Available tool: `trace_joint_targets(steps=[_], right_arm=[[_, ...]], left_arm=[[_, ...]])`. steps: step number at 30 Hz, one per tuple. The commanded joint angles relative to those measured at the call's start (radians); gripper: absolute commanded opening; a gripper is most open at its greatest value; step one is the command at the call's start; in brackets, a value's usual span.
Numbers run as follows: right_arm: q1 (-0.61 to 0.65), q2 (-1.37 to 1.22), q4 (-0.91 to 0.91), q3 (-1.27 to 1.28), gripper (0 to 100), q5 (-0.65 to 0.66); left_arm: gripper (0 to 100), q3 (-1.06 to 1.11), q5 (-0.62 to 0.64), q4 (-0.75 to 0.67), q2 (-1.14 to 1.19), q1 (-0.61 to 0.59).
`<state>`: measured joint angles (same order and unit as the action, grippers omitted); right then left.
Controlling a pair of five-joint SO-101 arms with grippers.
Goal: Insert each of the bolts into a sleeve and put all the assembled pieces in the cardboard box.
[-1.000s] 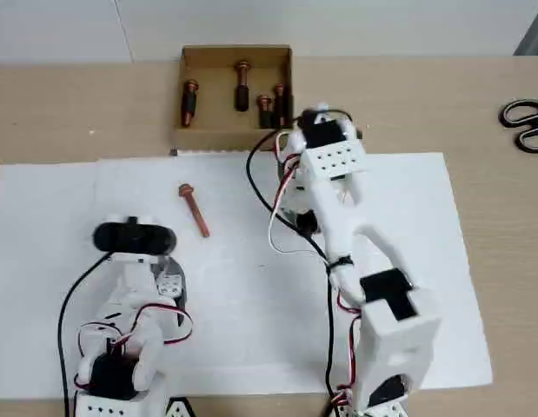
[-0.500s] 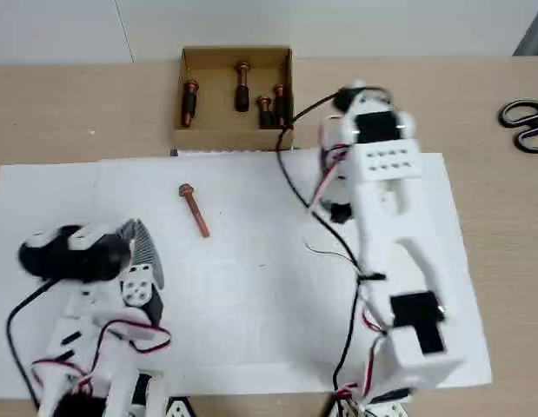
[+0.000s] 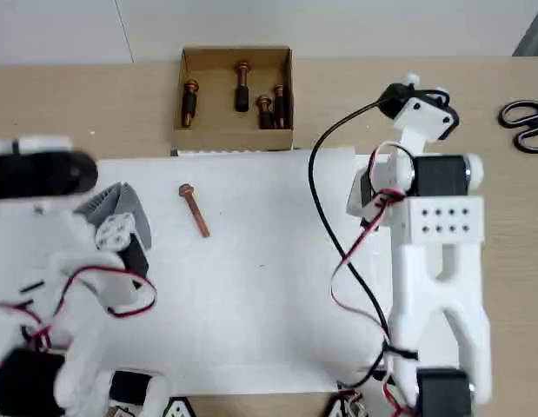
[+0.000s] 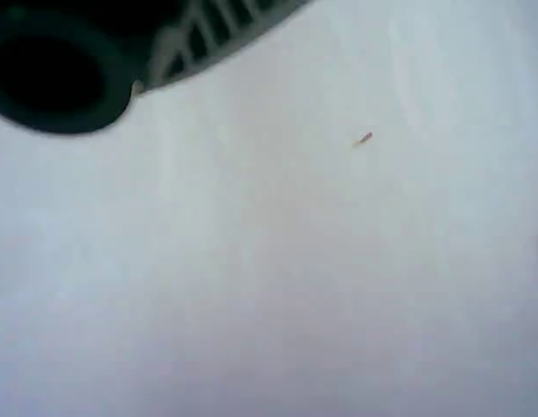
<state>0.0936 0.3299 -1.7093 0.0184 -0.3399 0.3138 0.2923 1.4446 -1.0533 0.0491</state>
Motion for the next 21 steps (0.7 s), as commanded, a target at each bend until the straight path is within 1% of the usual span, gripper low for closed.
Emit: trace_joint_targets(steps=[1,4,7,11,14,16,18,21], right_arm=[[-0.010,0.110,-0.008,0.052,0.2,0.011],[-0.010,0.173,-0.008,0.143,0.2,0.011],[-0.010,0.236,-0.007,0.233,0.2,0.011],[-0.010,0.329,-0.005,0.338,0.2,0.011],[-0.012,0.395,-0.005,0.399,0.2,0.020],[-0.012,0.432,-0.005,0.448,0.2,0.055],[-0.012,0.466,0.008,0.503,0.2,0.078],[-0.022,0.515,0.045,0.562,0.2,0.081]], left_arm=[[1,-0.206,0.012,0.115,0.141,0.021],[1,-0.295,0.012,0.189,0.230,0.029],[1,-0.315,0.021,0.221,0.315,0.029],[1,-0.317,0.112,0.222,0.430,0.028],[1,-0.317,0.126,0.215,0.532,0.031],[1,-0.317,0.140,0.196,0.600,0.029],[1,-0.317,0.164,0.181,0.664,0.029],[1,-0.315,0.169,0.167,0.758,0.035]])
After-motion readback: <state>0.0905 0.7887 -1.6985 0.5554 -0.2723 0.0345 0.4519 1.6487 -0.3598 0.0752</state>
